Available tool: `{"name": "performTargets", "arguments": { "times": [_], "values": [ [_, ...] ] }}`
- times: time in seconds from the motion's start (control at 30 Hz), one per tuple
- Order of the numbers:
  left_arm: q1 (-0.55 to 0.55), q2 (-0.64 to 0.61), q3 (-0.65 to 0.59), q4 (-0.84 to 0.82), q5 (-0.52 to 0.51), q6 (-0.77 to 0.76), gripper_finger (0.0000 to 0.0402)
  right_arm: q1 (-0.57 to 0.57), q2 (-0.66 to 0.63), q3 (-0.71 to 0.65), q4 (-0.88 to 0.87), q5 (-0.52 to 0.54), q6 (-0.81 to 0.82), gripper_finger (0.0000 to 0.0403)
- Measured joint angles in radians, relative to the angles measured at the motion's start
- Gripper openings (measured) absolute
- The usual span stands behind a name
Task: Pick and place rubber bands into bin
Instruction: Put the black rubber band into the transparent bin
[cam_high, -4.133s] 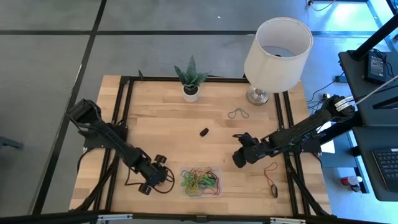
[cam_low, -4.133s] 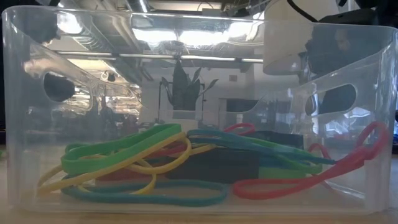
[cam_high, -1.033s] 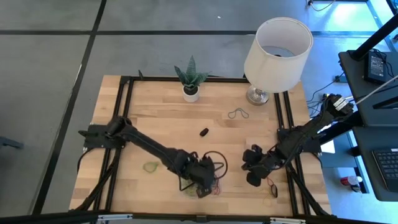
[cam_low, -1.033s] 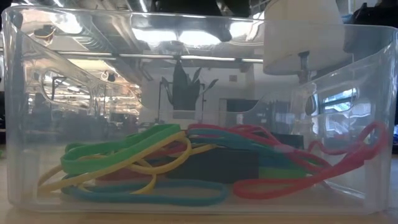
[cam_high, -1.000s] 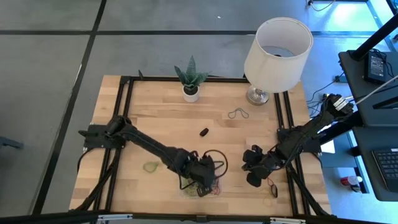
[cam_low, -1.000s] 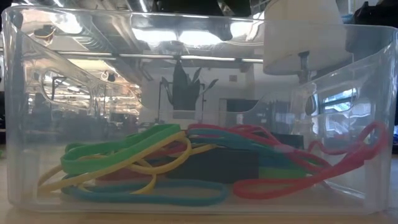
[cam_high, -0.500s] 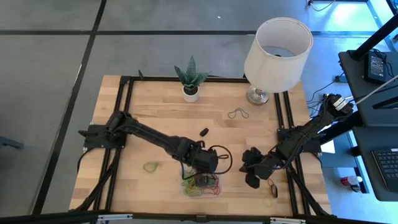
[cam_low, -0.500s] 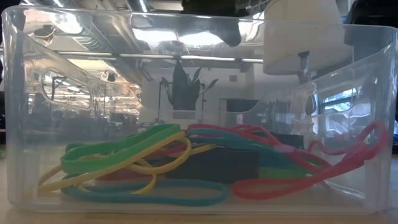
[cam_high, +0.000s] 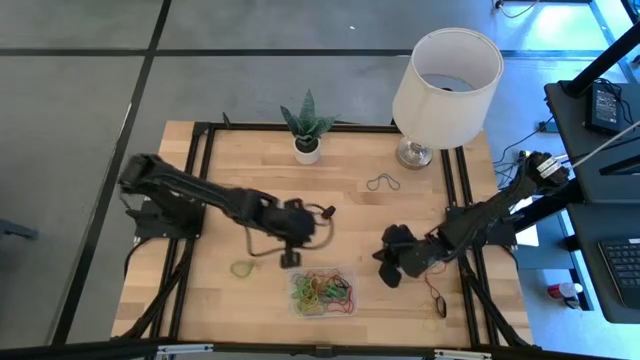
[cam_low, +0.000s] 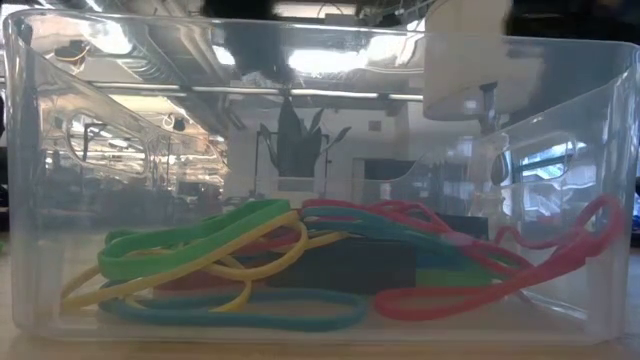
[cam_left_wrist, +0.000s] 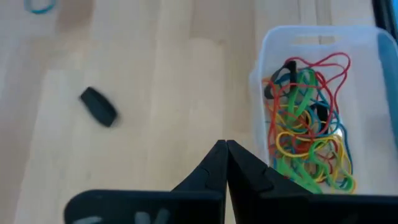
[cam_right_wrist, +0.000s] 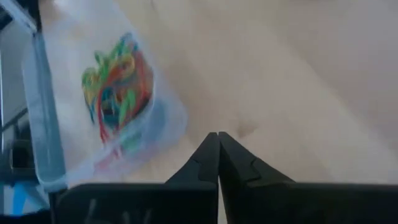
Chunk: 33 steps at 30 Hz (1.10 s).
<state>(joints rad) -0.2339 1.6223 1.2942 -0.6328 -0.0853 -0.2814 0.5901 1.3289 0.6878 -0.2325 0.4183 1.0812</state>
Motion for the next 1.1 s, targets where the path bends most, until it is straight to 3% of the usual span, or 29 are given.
{"name": "performTargets", "arguments": {
  "times": [0.2,0.47,0.77,1.1],
  "values": [
    [0.036,-0.287,-0.331,0.15,0.0,-0.016,0.0002,-0.154,0.057,0.159,-0.121,0.002,-0.141,0.0001],
    [0.039,-0.543,-0.599,0.245,0.003,-0.038,0.0002,-0.337,0.346,0.554,-0.383,-0.002,-0.379,0.0002],
    [0.04,-0.713,-0.73,0.226,0.025,-0.035,0.0002,-0.475,0.671,0.911,-0.635,-0.139,-0.368,0.0062],
    [0.04,-0.766,-0.776,0.227,0.066,-0.038,0.0002,-0.547,0.808,0.994,-0.616,-0.235,-0.352,0.0163]
  ]
}}
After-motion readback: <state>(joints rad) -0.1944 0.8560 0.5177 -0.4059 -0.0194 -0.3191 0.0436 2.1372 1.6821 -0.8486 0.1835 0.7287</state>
